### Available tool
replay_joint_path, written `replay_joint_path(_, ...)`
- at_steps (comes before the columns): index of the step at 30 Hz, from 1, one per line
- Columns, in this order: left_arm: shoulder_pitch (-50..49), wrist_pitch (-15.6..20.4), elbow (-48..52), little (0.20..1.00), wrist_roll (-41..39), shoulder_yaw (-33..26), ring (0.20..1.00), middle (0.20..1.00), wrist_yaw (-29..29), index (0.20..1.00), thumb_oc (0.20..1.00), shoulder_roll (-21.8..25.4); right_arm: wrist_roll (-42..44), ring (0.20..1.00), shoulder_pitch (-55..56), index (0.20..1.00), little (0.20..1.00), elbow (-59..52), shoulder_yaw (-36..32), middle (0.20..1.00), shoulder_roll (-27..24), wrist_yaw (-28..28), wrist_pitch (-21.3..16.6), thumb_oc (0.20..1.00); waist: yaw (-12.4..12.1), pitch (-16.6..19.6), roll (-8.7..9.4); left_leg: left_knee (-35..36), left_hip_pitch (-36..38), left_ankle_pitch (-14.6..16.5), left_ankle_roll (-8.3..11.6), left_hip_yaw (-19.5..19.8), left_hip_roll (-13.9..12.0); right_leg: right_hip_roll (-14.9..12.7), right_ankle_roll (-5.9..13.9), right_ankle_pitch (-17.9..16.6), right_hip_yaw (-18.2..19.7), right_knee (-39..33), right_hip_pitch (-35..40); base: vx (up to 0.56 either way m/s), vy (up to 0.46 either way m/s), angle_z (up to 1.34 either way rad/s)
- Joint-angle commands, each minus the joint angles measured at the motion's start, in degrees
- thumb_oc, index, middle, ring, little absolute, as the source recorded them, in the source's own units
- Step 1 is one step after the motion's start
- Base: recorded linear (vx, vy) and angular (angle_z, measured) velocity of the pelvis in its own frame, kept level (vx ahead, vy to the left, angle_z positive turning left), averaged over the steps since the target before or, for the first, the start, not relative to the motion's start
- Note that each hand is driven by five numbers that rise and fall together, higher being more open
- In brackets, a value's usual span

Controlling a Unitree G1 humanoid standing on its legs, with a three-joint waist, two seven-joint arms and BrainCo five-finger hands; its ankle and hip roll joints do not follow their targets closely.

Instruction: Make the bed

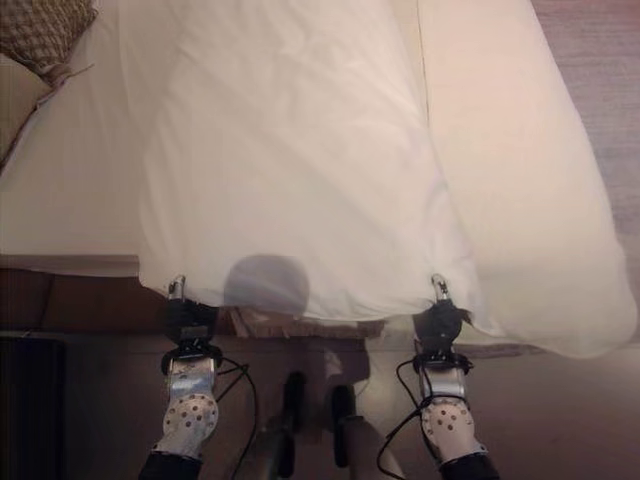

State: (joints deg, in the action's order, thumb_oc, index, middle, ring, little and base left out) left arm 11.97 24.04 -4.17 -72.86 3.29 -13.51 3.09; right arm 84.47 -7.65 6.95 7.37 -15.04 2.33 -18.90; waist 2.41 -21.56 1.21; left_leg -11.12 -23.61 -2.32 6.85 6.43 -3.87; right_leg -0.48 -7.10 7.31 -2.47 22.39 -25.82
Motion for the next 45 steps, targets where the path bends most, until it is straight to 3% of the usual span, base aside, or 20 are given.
replay_joint_path(1, -2.7, 3.8, 4.9, 0.2, 4.0, -1.6, 0.2, 0.2, 1.4, 0.2, 0.2, 1.2, -3.4, 0.2, 1.8, 0.2, 0.2, -2.9, -1.0, 0.2, -0.7, 2.8, -1.9, 0.2, 1.2, 4.3, -0.14, 9.3, 1.7, -7.8, -2.59, -0.2, -5.8, -0.1, 10.61, -5.0, 7.3, -7.7, 1.9, 0.03, 0.341, 0.26)
replay_joint_path(4, -2.0, 3.8, 4.3, 0.2, 3.5, -1.7, 0.2, 0.2, 2.0, 0.2, 0.2, 1.8, -3.8, 0.2, 1.6, 0.2, 0.2, -2.7, -0.9, 0.2, -0.5, 2.5, -2.3, 0.2, 0.9, 4.2, -1.27, 14.3, 3.5, -9.7, -0.42, -2.3, -8.7, -1.9, 12.72, -5.2, 7.5, -7.1, 1.6, 0.01, 0.552, 0.06)
replay_joint_path(5, -0.3, 3.9, 3.2, 0.2, 1.7, -0.5, 0.2, 0.2, 3.0, 0.2, 0.2, 2.3, -4.8, 0.2, 1.2, 0.2, 0.2, -3.0, -0.1, 0.2, 0.2, 2.2, -2.0, 0.2, 1.1, 3.9, -1.34, 8.9, 2.6, -6.2, -0.55, -4.0, -6.7, -5.2, 15.01, -7.8, 8.2, -8.5, 1.7, -0.02, 0.626, -0.04)
replay_joint_path(6, -0.3, 3.9, 3.1, 0.2, 1.7, -0.5, 0.2, 0.2, 3.1, 0.2, 0.2, 2.3, -4.9, 0.2, 1.2, 0.2, 0.2, -3.0, -0.1, 0.2, 0.3, 2.2, -2.0, 0.2, 1.2, 3.9, -1.31, 8.5, 2.3, -6.0, -0.6, -4.0, -6.7, -5.2, 15.06, -7.8, 8.2, -8.7, 1.7, -0.03, 0.61, 0.12)
replay_joint_path(9, 1.6, 2.3, 0.3, 0.2, 1.8, 2.8, 0.2, 0.2, 3.7, 0.2, 0.2, 3.8, -4.3, 0.2, 1.6, 0.2, 0.2, -3.4, -0.3, 0.2, 1.5, 2.0, -2.2, 0.2, 2.8, 3.5, -1.44, -5.7, -3.4, 2.2, -2.47, -5.0, 0.6, -12.9, 16.57, -12.8, 11.5, -15.6, 5.0, 0.02, 0.569, 0.13)
replay_joint_path(10, 1.6, 2.3, 0.3, 0.2, 1.8, 2.8, 0.2, 0.2, 3.7, 0.2, 0.2, 3.8, -4.3, 0.2, 1.6, 0.2, 0.2, -3.4, -0.3, 0.2, 1.5, 2.0, -2.2, 0.2, 2.8, 3.6, -1.44, -5.8, -3.5, 2.2, -2.48, -5.0, 0.6, -12.9, 16.57, -12.8, 11.4, -15.6, 4.9, 0.18, 0.794, 0.36)
replay_joint_path(11, 1.1, 1.0, -0.7, 0.2, 1.4, 4.2, 0.2, 0.2, 4.8, 0.2, 0.2, 4.0, -4.4, 0.2, 2.7, 0.2, 0.2, -3.8, -0.6, 0.2, 2.5, 2.1, -2.2, 0.2, 3.3, 3.8, -2.41, -8.7, -3.9, 5.1, -4.79, -5.8, 4.4, -15.5, 15.24, -14.3, 13.4, -16.4, 6.6, 0.2, 0.75, 0.41)
replay_joint_path(13, 0.1, 0.6, -0.9, 0.2, 2.0, 4.3, 0.2, 0.2, 5.0, 0.2, 0.2, 4.5, -4.0, 0.2, 3.1, 0.2, 0.2, -3.4, -0.4, 0.2, 3.6, 2.5, -2.2, 0.2, 4.0, 3.9, -3.11, -7.0, -2.7, 5.4, -6.04, -5.7, 5.8, -12.6, 13.94, -13.8, 14.9, -14.9, 5.1, 0.19, 0.658, 0.53)
replay_joint_path(14, -0.2, 0.4, -0.4, 0.2, 2.6, 4.1, 0.2, 0.2, 4.7, 0.2, 0.2, 4.6, -4.8, 0.2, 3.2, 0.2, 0.2, -3.4, -0.1, 0.2, 3.5, 2.5, -2.1, 0.2, 4.0, 3.8, -3.14, -5.1, -1.5, 4.6, -6.02, -6.3, 5.9, -11.3, 13.72, -13.1, 13.0, -14.7, 4.6, 0.09, 0.419, 0.5)
replay_joint_path(15, -1.2, -0.2, 0.2, 0.2, 3.2, 4.0, 0.2, 0.2, 4.5, 0.2, 0.2, 4.8, -5.4, 0.2, 3.9, 0.2, 0.2, -3.3, 0.0, 0.2, 3.0, 2.8, -1.5, 0.2, 4.6, 3.3, -2.44, -2.1, 0.5, 3.8, -6.26, -7.3, 7.1, -5.1, 13.06, -11.0, 9.9, -12.1, 2.0, 0.06, 0.298, -0.01)
replay_joint_path(17, -1.2, -0.2, 0.3, 0.2, 3.2, 4.0, 0.2, 0.2, 4.5, 0.2, 0.2, 4.8, -5.4, 0.2, 3.9, 0.2, 0.2, -3.3, 0.0, 0.2, 2.9, 2.8, -1.5, 0.2, 4.7, 3.1, -2.42, -1.9, 0.9, 3.8, -6.21, -7.2, 7.1, -5.1, 12.99, -10.6, 9.8, -11.7, 2.1, 0.02, 0.155, -0.21)
replay_joint_path(19, -2.2, -0.6, 0.9, 0.2, 4.6, 3.8, 0.2, 0.2, 3.1, 0.2, 0.2, 4.8, -5.8, 0.2, 5.1, 0.2, 0.2, -3.2, -0.3, 0.2, 2.9, 2.7, -2.1, 0.2, 5.2, 2.8, -0.93, 3.2, 3.8, 2.6, -5.93, -9.1, 8.8, 1.8, 12.24, -8.3, 2.9, -9.1, -0.4, 0.03, 0.187, -0.12)
replay_joint_path(23, -3.2, -0.4, 0.9, 0.2, 5.2, 3.6, 0.2, 0.2, 2.4, 0.2, 0.2, 4.1, -7.8, 0.2, 5.9, 0.2, 0.2, -3.9, -0.9, 0.2, 1.7, 2.0, -2.8, 0.2, 5.5, 3.3, -0.46, 5.3, 5.3, 2.0, -5.92, -10.3, 10.4, 3.8, 11.77, -9.2, 0.8, -12.6, 0.2, 0.05, 0.083, -0.12)
replay_joint_path(26, -4.0, -0.6, 1.7, 0.2, 5.2, 3.7, 0.2, 0.2, 2.9, 0.2, 0.2, 3.5, -8.7, 0.2, 5.7, 0.2, 0.2, -4.5, -0.9, 0.2, 0.5, 2.0, -2.6, 0.2, 5.1, 3.6, -0.7, 2.9, 4.4, 3.4, -6.29, -11.9, 10.3, 2.5, 11.87, -10.2, -0.5, -14.0, -0.1, 0.04, -0.033, -0.33)
replay_joint_path(31, -4.4, -0.3, 0.7, 0.2, 3.5, 4.2, 0.2, 0.2, 3.0, 0.2, 0.2, 1.1, -9.2, 0.2, 6.0, 0.2, 0.2, -3.8, -2.0, 0.2, -1.3, 1.3, -2.7, 0.2, 5.5, 4.3, -3.88, 1.5, 5.0, 4.0, -5.55, -13.8, 9.8, 2.2, 11.69, -10.8, 2.3, -16.0, 2.2, 0.07, -0.116, -0.15)
replay_joint_path(38, -3.9, -0.1, 1.0, 0.2, 4.1, 4.3, 0.2, 0.2, 2.6, 0.2, 0.2, 0.4, -9.6, 0.2, 5.6, 0.2, 0.2, -3.5, -3.6, 0.2, -2.6, 0.6, -3.1, 0.2, 5.9, 3.9, -4.6, -2.0, 4.0, 4.4, -4.38, -14.2, 8.4, 1.6, 10.66, -9.5, 2.3, -15.9, 4.3, 0.03, -0.105, 0.2)
replay_joint_path(40, -3.9, 0.3, 1.2, 0.2, 4.2, 3.8, 0.2, 0.2, 1.6, 0.2, 0.2, 0.5, -9.5, 0.2, 5.1, 0.2, 0.2, -2.5, -3.9, 0.2, -2.2, 0.0, -3.7, 0.2, 5.5, 4.1, -4.11, 0.5, 3.2, 2.2, -4.14, -12.5, 5.8, 1.5, 10.53, -9.1, 3.0, -15.1, 4.0, 0.0, 0.0, 0.0)
replay_joint_path(41, -4.0, 0.6, 1.6, 0.2, 4.7, 3.4, 0.2, 0.2, 1.3, 0.2, 0.2, 0.8, -9.4, 0.2, 5.1, 0.2, 0.2, -1.6, -4.0, 0.2, -1.9, -0.2, -3.8, 0.2, 4.8, 4.0, -3.48, 2.7, 2.7, 0.6, -4.18, -8.9, 4.1, 1.3, 10.36, -8.3, 3.7, -14.1, 3.8, 0.01, 0.015, -0.08)
replay_joint_path(43, -4.0, 0.7, 1.7, 0.2, 4.9, 3.1, 0.2, 0.2, 1.2, 0.2, 0.2, 1.0, -9.1, 0.2, 4.9, 0.2, 0.2, -0.8, -4.1, 0.2, -1.7, -0.2, -4.0, 0.2, 4.6, 4.1, -3.01, 3.9, 2.1, -0.9, -4.05, -6.4, 3.1, 1.4, 10.11, -8.1, 4.1, -13.6, 3.3, 0.02, 0.033, -0.09)
replay_joint_path(45, -4.0, 1.6, 1.7, 0.2, 5.1, 2.4, 0.2, 0.2, 0.7, 0.2, 0.2, 1.5, -7.5, 0.2, 4.5, 0.2, 0.2, 1.8, -5.0, 0.2, -0.7, -0.7, -4.8, 0.2, 3.9, 3.8, -2.0, 8.2, 0.2, -5.5, -2.88, -2.7, -1.4, 1.1, 10.32, -7.8, 5.6, -12.8, 2.6, 0.02, 0.141, -0.1)
